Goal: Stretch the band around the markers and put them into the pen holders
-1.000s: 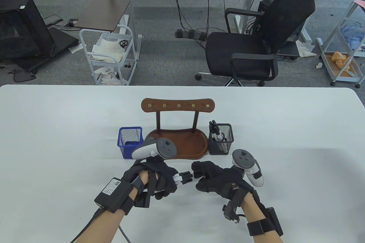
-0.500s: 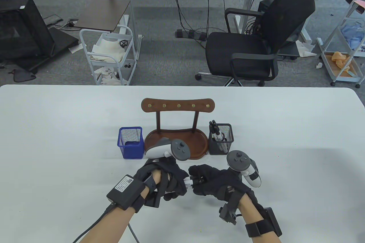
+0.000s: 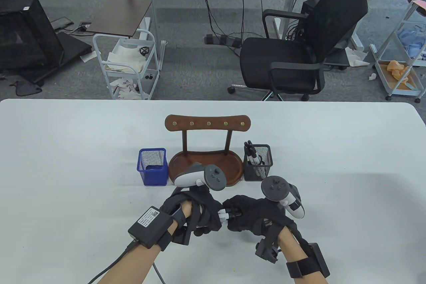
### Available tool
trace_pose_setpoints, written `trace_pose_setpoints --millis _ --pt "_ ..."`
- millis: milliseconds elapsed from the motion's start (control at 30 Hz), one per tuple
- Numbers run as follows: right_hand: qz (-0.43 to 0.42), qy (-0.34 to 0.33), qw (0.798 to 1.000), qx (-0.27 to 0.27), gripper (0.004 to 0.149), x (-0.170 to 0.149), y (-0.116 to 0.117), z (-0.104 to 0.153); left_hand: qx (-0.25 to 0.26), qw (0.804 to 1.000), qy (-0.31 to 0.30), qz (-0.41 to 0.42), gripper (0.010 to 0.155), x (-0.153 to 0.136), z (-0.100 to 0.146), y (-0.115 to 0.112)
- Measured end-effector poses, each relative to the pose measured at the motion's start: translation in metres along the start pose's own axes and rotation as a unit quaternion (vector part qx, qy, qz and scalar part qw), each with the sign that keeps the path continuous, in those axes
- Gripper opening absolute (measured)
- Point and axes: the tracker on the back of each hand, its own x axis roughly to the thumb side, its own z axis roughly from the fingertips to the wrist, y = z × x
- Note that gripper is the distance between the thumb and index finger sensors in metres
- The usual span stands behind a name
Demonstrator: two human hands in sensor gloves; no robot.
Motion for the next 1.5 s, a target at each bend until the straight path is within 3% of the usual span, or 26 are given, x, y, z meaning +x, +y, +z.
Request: trace_pose_setpoints --millis 400,667,900,1033,1267,1500 --pt "-0.053 -0.008 0.998 0.035 0.059 -0.006 0.001 -0.005 0.013 0.995 -0.081 0.052 0.052 -0.011 0.008 -0.006" --pt "-0.133 -0.028 0.990 0.041 0.051 -0.009 -0.003 -0.006 0.083 0.968 -0.164 0.169 0.053 -0.026 0.023 -0.009" --pt "-0.150 -0.021 0.988 0.031 0.039 -0.013 0.000 -0.009 0.161 0.948 -0.107 0.251 0.055 -0.029 0.020 -0.015" --pt "-0.126 -0.020 0.992 0.016 0.038 -0.010 0.004 -0.009 0.194 0.923 -0.065 0.326 0.056 -0.033 0.015 -0.018" --pt "-0.140 -0.048 0.989 0.012 0.039 -0.008 0.001 -0.007 0.186 0.887 -0.101 0.410 0.064 -0.041 0.013 -0.017" --pt "-0.026 -0.054 0.997 -0.040 0.042 0.006 0.006 -0.003 0.218 0.860 -0.089 0.452 0.074 -0.046 0.015 -0.019"
